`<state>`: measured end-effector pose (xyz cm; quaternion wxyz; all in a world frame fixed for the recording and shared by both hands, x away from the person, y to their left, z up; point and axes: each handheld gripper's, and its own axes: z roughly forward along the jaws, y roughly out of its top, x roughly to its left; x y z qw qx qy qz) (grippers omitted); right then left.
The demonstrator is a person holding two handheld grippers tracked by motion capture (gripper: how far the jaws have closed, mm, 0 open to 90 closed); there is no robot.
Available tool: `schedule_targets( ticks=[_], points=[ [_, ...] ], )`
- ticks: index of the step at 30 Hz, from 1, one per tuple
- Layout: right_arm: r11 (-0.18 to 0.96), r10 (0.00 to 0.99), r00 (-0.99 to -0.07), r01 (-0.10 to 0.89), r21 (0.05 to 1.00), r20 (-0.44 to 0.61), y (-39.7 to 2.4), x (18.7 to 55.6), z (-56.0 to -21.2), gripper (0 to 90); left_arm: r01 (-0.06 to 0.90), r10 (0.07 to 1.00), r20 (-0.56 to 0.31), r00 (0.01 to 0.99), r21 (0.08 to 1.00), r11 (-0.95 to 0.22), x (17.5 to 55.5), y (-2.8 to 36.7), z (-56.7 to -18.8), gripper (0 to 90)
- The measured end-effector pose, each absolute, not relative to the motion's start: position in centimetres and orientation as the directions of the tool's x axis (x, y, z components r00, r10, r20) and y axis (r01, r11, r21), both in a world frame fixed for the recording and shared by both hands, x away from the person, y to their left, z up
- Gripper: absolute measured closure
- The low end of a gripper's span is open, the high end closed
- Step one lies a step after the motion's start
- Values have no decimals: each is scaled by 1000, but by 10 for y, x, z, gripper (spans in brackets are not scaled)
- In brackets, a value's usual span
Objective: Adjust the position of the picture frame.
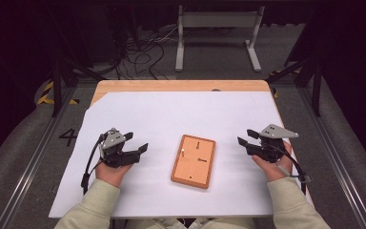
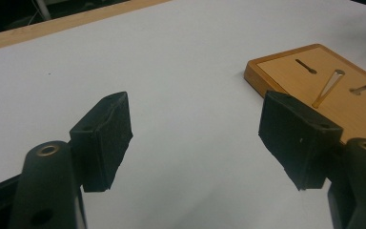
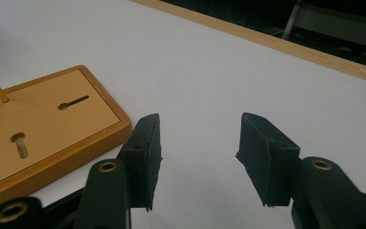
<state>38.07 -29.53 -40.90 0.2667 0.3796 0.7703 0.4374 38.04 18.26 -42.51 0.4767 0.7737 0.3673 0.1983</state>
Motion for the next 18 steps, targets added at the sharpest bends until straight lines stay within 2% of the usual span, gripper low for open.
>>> schedule_targets(
  ticks=[18],
  points=[
    [310, 816, -575, 345, 886, -62, -298, 378, -406, 501, 375, 746, -41, 665, 882, -285, 378, 179, -422, 272]
  ],
)
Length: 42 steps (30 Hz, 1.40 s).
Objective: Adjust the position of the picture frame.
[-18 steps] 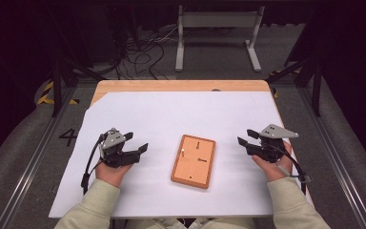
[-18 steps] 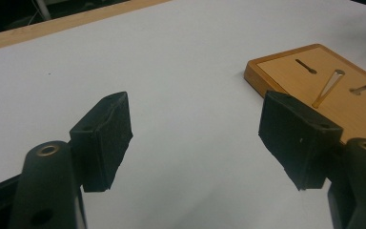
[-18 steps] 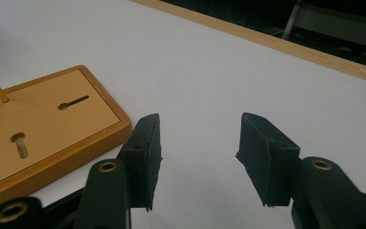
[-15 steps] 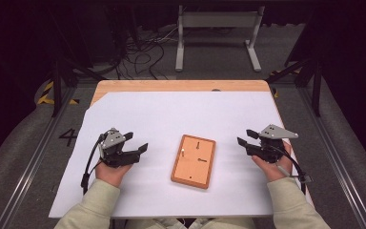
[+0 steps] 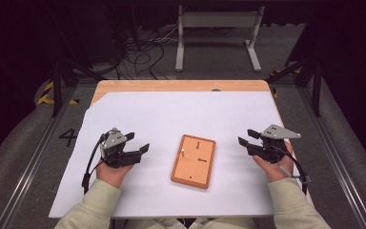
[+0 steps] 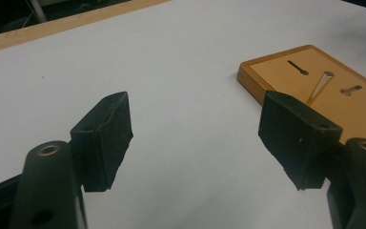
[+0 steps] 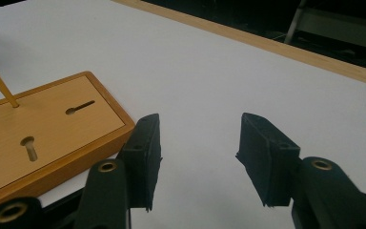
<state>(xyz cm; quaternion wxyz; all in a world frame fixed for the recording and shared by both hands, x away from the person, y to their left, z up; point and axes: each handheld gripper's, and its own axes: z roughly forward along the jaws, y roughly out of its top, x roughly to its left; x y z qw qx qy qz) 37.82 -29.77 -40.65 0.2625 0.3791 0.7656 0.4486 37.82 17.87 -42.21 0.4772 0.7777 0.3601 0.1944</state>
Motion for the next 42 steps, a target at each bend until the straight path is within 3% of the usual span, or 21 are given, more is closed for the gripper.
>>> schedule_targets(
  ticks=[5, 8, 12, 13, 21, 32, 42],
  points=[
    [305, 812, -582, 348, 887, -51, -298, 379, -406, 499, 377, 736, -44, 675, 879, -293, 375, 176, -421, 317],
    [305, 811, -583, 349, 886, -49, -298, 379, -406, 499, 375, 719, -42, 694, 873, -311, 374, 174, -420, 396],
    [299, 809, -586, 349, 888, -42, -299, 379, -406, 495, 371, 666, -61, 744, 867, -334, 372, 170, -420, 593],
    [296, 808, -589, 348, 890, -38, -299, 379, -405, 494, 361, 646, -59, 761, 866, -346, 371, 169, -419, 593],
    [292, 800, -599, 345, 892, -30, -298, 378, -405, 490, 314, 555, -51, 830, 866, -390, 361, 159, -414, 891],
    [286, 797, -603, 345, 894, -22, -299, 378, -405, 490, 307, 501, -67, 863, 857, -414, 358, 144, -415, 896],
    [285, 795, -606, 350, 892, -16, -299, 379, -406, 487, 354, 452, -113, 885, 794, -495, 364, 131, -427, 896]
  ],
)
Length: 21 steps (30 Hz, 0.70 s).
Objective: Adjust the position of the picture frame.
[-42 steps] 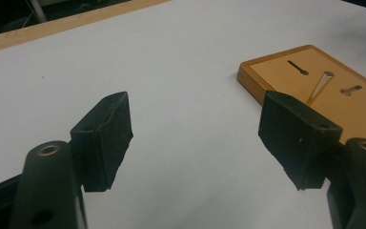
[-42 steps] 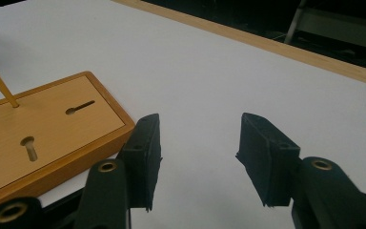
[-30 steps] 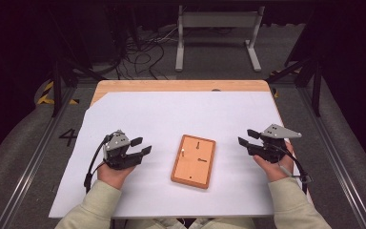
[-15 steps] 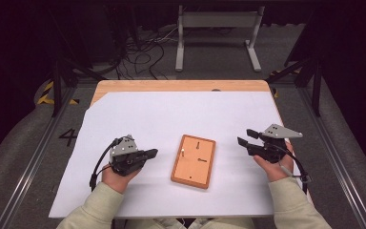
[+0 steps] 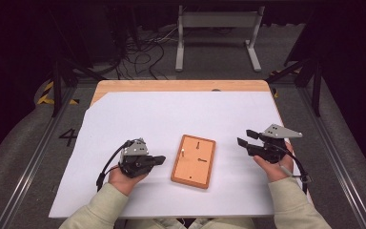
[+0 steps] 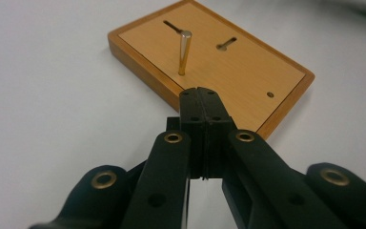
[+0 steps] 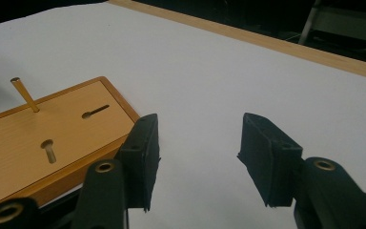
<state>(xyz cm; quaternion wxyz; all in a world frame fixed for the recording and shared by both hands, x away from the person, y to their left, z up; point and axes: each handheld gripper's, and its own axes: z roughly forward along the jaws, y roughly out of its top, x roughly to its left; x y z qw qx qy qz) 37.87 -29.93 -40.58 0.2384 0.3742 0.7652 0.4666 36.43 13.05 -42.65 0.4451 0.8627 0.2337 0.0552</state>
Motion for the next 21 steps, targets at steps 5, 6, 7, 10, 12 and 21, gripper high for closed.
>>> schedule_targets(
  ticks=[5, 6, 7, 10, 12, 21],
  points=[
    [284, 797, -604, 353, 892, -14, -300, 378, -406, 487, 381, 434, -144, 889, 758, -529, 368, 123, -432, 897],
    [283, 798, -603, 356, 891, -13, -300, 378, -406, 487, 389, 428, -155, 890, 748, -537, 368, 122, -433, 897],
    [285, 798, -603, 353, 891, -16, -300, 378, -406, 487, 396, 423, -163, 891, 735, -551, 369, 119, -435, 897],
    [285, 798, -602, 355, 890, -15, -301, 377, -406, 487, 405, 415, -175, 893, 714, -571, 371, 116, -438, 897],
    [284, 800, -600, 355, 891, -16, -301, 377, -406, 486, 417, 415, -186, 891, 698, -582, 372, 114, -440, 897],
    [281, 805, -593, 361, 889, -14, -303, 375, -407, 485, 427, 387, -212, 898, 632, -646, 372, 103, -447, 896]
  ],
)
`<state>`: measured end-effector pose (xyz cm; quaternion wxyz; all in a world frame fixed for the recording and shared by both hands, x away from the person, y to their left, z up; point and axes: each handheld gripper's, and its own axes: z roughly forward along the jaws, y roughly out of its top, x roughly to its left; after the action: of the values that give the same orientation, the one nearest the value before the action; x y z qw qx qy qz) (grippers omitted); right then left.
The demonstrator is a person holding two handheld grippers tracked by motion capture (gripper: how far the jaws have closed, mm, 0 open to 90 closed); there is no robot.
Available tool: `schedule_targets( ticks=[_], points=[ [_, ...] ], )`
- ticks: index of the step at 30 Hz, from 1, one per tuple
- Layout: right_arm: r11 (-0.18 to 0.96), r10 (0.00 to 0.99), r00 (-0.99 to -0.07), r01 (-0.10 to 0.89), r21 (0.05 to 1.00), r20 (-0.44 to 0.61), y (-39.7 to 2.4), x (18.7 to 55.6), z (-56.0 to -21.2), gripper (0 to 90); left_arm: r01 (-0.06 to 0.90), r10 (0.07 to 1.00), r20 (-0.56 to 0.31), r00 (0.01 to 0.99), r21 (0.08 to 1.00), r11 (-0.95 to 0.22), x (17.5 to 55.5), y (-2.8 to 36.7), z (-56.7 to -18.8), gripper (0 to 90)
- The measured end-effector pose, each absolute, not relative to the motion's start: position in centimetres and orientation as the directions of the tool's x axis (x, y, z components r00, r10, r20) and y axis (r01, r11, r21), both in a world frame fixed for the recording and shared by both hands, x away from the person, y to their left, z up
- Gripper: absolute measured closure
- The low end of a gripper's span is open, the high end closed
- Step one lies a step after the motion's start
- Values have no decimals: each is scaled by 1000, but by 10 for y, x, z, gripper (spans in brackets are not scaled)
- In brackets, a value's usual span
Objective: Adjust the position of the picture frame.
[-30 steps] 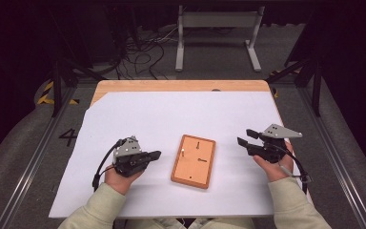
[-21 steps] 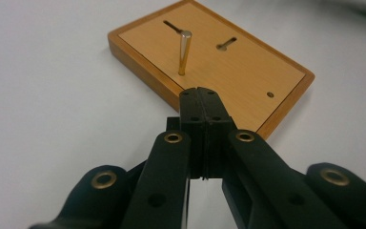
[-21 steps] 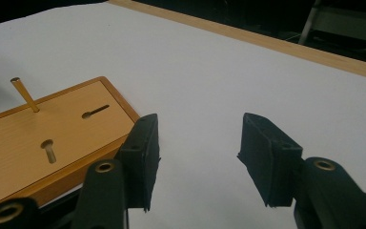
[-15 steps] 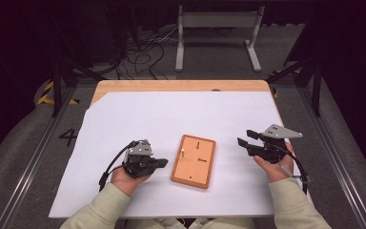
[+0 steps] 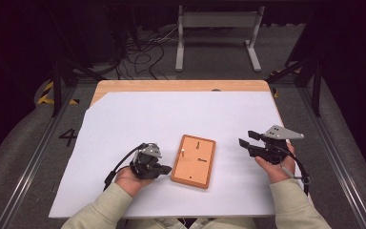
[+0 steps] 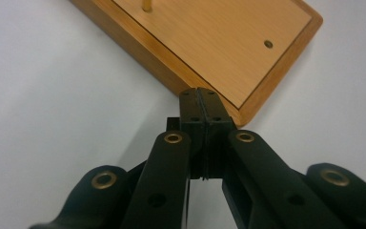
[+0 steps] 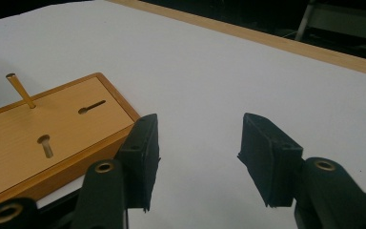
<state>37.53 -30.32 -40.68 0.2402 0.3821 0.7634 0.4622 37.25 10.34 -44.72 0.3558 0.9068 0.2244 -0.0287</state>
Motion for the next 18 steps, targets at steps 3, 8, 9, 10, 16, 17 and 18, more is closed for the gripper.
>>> schedule_targets(
  ticks=[3, 8, 9, 10, 16, 17, 18],
  points=[
    [281, 807, -591, 361, 889, -15, -303, 375, -407, 484, 428, 387, -213, 897, 631, -647, 373, 103, -447, 896],
    [280, 808, -588, 364, 888, -14, -304, 375, -407, 482, 437, 387, -226, 894, 632, -640, 374, 103, -447, 897],
    [281, 809, -588, 365, 888, -14, -304, 375, -407, 482, 447, 389, -239, 890, 629, -637, 373, 103, -447, 898],
    [282, 808, -588, 365, 887, -15, -304, 375, -407, 482, 449, 390, -240, 889, 628, -635, 373, 103, -447, 897],
    [286, 808, -589, 366, 886, -17, -303, 375, -408, 481, 441, 359, -265, 895, 642, -627, 373, 98, -449, 898],
    [286, 808, -589, 366, 886, -18, -303, 375, -408, 481, 434, 351, -262, 899, 643, -631, 371, 95, -449, 898],
    [286, 807, -590, 366, 885, -17, -303, 375, -408, 481, 422, 342, -254, 905, 641, -641, 370, 92, -449, 898]
  ],
)
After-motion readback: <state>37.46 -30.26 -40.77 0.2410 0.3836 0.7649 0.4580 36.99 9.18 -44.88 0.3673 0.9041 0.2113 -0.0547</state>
